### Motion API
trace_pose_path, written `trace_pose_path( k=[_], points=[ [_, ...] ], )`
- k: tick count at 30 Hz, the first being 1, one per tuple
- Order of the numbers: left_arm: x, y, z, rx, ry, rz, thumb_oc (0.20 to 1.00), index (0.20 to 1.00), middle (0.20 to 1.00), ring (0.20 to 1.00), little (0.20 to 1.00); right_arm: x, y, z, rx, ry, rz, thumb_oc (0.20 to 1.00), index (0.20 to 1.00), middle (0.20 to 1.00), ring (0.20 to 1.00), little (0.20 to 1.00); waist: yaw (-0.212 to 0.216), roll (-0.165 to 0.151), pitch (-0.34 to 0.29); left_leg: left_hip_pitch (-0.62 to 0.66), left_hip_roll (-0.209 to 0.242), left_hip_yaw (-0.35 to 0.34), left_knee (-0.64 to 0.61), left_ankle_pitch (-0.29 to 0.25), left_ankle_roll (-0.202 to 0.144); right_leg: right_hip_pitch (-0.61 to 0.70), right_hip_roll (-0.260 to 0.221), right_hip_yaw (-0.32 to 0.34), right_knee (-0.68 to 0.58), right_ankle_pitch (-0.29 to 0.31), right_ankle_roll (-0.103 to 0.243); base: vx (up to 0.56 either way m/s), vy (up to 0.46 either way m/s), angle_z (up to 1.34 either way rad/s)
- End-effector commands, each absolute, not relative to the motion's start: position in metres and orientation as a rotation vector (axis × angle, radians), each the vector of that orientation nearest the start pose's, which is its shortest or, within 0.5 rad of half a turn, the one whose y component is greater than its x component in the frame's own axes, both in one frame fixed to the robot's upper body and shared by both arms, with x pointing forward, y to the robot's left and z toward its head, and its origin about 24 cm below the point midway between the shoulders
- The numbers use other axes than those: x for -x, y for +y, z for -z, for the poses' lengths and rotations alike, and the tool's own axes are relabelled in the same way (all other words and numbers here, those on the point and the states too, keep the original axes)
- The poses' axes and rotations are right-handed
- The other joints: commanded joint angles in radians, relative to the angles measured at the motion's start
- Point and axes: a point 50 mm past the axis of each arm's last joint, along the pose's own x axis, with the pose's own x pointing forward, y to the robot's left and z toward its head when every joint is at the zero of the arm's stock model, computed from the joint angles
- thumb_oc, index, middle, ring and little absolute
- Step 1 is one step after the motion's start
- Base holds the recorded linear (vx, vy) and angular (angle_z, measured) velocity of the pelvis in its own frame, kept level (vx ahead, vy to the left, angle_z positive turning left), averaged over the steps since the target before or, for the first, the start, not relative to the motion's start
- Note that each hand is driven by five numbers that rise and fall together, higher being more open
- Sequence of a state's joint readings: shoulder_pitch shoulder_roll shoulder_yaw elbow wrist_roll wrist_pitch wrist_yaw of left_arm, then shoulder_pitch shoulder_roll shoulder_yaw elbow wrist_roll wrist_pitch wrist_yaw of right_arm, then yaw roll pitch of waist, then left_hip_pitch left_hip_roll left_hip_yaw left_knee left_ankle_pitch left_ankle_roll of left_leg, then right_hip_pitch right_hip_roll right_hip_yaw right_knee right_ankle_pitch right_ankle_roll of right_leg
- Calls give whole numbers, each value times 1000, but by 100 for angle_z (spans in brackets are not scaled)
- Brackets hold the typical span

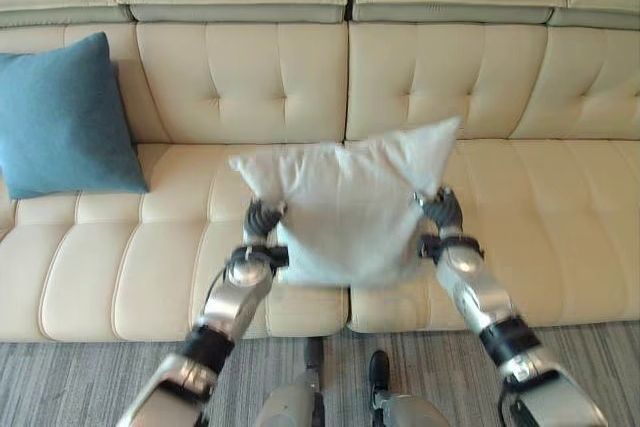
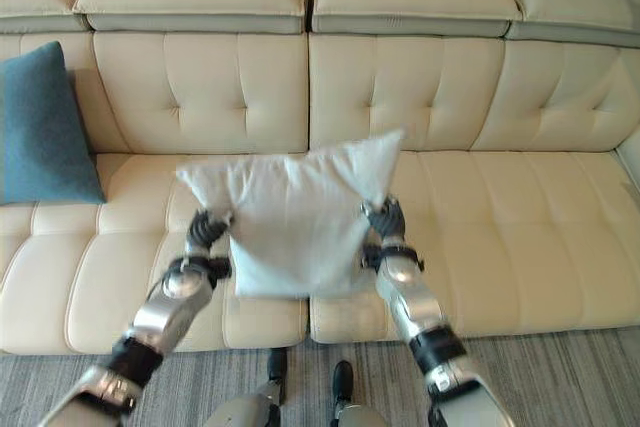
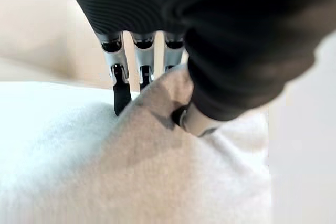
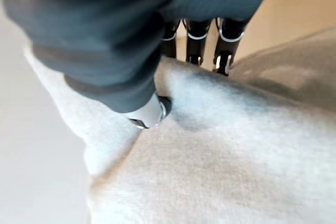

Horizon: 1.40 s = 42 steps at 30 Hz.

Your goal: Pick up all the scattered cushions and arrange them neatly on the sofa.

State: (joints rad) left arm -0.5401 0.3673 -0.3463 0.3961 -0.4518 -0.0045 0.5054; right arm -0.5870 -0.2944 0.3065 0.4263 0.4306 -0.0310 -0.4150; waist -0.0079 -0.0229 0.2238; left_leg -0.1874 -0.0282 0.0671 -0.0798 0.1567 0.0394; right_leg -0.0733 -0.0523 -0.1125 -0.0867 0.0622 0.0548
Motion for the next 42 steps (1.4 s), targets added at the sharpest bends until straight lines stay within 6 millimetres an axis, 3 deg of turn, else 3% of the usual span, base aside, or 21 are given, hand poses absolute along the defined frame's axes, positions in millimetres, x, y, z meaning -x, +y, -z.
trace_pose_path(
  k=[1,2,4,6,14,20,27,28,29,30,31,32,36,41,42],
  points=[
    [-358,117,-172,11,-389,-90,200,200,200,200,200,-357,-101,-177,-86,-385,-15,200,200,200,200,200,14,-30,7,86,35,-21,-7,-142,-53,-5,-22,-8,42,-103,27,-5,37,-2],
    [-365,116,-188,4,-421,-98,200,200,200,200,200,-363,-97,-191,-91,-412,-12,200,200,200,200,200,13,-28,20,65,33,-24,-7,-135,-52,-33,-23,-3,51,-98,29,0,0,0],
    [-368,115,-195,3,-436,-100,200,200,200,200,200,-365,-95,-197,-84,-423,-13,200,200,200,200,200,13,-27,28,48,32,-25,-1,-133,-52,-51,-24,-2,57,-96,29,-19,3,0],
    [-379,112,-212,-30,-452,-109,200,200,200,200,200,-375,-92,-222,-35,-467,-8,200,200,200,200,200,9,-28,52,-20,33,-28,35,-128,-53,-121,-29,0,88,-88,26,-38,12,-2],
    [-385,108,-227,-19,-465,-116,200,200,200,200,200,-383,-107,-255,47,-539,91,200,200,200,200,200,9,-24,80,-98,32,-36,47,-107,-61,-190,-34,-3,92,-73,31,19,1,1],
    [-380,99,-228,24,-479,-115,200,200,200,200,200,-382,-99,-253,38,-540,100,200,200,200,200,200,9,-27,81,-74,32,-37,29,-109,-60,-178,-32,1,88,-78,32,34,-3,3],
    [-395,92,-231,-35,-416,-130,200,200,200,200,200,-403,-92,-245,142,-409,93,200,200,200,200,200,12,-29,82,-39,35,-29,-3,-105,-65,-156,-29,-2,68,-69,34,-11,-2,-1],
    [-409,102,-236,-90,-352,-163,200,200,200,200,200,-415,-100,-244,225,-328,100,200,200,200,200,200,12,-28,85,-40,36,-30,-3,-100,-67,-158,-28,-5,67,-66,32,-42,-8,-3],
    [-417,115,-242,-143,-320,-193,200,200,200,200,200,-422,-112,-248,299,-289,141,291,291,291,291,291,13,-29,91,-39,37,-31,0,-97,-67,-156,-28,-8,67,-63,33,-50,-4,-3],
    [-421,132,-249,-185,-303,-223,410,410,410,410,410,-425,-122,-247,347,-254,179,1000,1000,1000,1000,1000,14,-26,89,-40,36,-31,0,-95,-67,-157,-27,-8,66,-58,33,0,0,0],
    [-426,151,-252,-234,-256,-259,526,526,526,526,526,-429,-137,-245,427,-208,218,1000,1000,1000,1000,1000,14,-24,95,-38,37,-32,3,-96,-68,-153,-27,-9,65,-58,34,0,0,0],
    [-428,167,-257,-248,-222,-289,1000,1000,1000,1000,1000,-431,-151,-245,456,-157,266,1000,1000,1000,1000,1000,14,-23,95,-43,37,-37,4,-92,-68,-155,-27,-11,61,-54,35,0,0,0],
    [-422,225,-258,22,-157,-464,1000,1000,1000,1000,1000,-428,-189,-245,424,-111,482,1000,1000,1000,1000,1000,14,-15,92,-44,36,-42,4,-95,-68,-152,-26,-13,51,-49,37,8,6,0],
    [-414,252,-246,382,-145,-595,1000,1000,1000,1000,1000,-418,-224,-257,286,-132,697,1000,1000,1000,1000,1000,19,-4,90,-51,30,-46,-3,-95,-69,-153,-27,-15,36,-46,41,21,12,-2],
    [-414,252,-245,382,-145,-595,1000,1000,1000,1000,1000,-418,-224,-257,286,-132,697,1000,1000,1000,1000,1000,19,-4,89,-51,30,-47,-3,-95,-69,-153,-27,-15,36,-46,41,39,20,5]
  ],
)
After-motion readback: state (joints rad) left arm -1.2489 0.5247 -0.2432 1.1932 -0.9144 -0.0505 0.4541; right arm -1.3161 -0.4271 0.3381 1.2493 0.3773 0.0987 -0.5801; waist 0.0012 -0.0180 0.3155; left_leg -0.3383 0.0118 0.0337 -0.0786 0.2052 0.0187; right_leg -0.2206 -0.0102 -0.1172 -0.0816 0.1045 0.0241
